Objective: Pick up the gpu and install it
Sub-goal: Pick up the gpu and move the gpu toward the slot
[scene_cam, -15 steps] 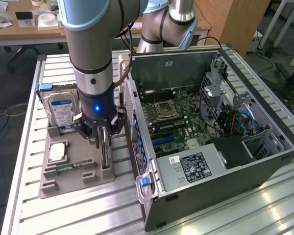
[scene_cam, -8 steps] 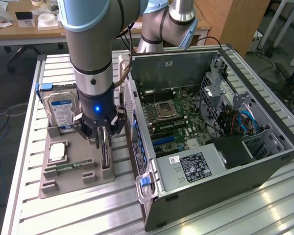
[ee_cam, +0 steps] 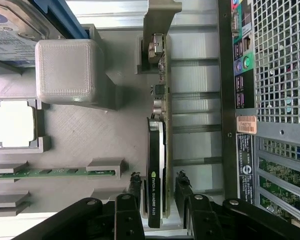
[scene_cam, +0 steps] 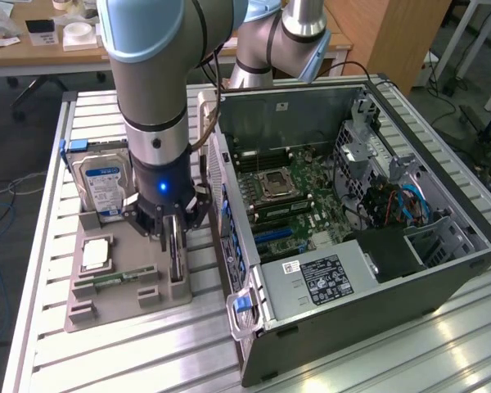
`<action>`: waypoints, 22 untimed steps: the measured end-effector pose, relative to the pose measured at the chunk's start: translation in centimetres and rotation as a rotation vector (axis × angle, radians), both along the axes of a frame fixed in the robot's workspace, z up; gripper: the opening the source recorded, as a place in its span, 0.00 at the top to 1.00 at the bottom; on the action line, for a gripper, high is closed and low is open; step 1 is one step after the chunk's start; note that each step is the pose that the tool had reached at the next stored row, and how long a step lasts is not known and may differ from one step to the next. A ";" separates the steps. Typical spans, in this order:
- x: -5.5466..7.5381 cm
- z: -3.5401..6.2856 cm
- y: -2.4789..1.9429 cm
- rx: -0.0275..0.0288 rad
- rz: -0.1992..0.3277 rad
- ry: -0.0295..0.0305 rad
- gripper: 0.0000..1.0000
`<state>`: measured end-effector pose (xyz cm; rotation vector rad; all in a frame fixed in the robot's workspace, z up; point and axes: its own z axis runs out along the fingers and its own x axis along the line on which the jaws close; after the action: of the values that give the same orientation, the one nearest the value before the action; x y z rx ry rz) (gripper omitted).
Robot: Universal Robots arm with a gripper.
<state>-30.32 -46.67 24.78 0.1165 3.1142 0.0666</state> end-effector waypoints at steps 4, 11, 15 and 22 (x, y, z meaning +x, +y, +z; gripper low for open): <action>0.0 -0.18 0.03 -0.0001 0.000 0.0001 0.58; 0.0 -1.09 1.86 -0.0001 0.000 0.0000 0.58; 0.0 -1.28 2.30 0.0000 0.000 0.0000 0.58; 0.0 -1.48 2.69 0.0000 0.000 0.0002 0.58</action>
<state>-30.32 -43.98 23.30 0.1163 3.1144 0.0666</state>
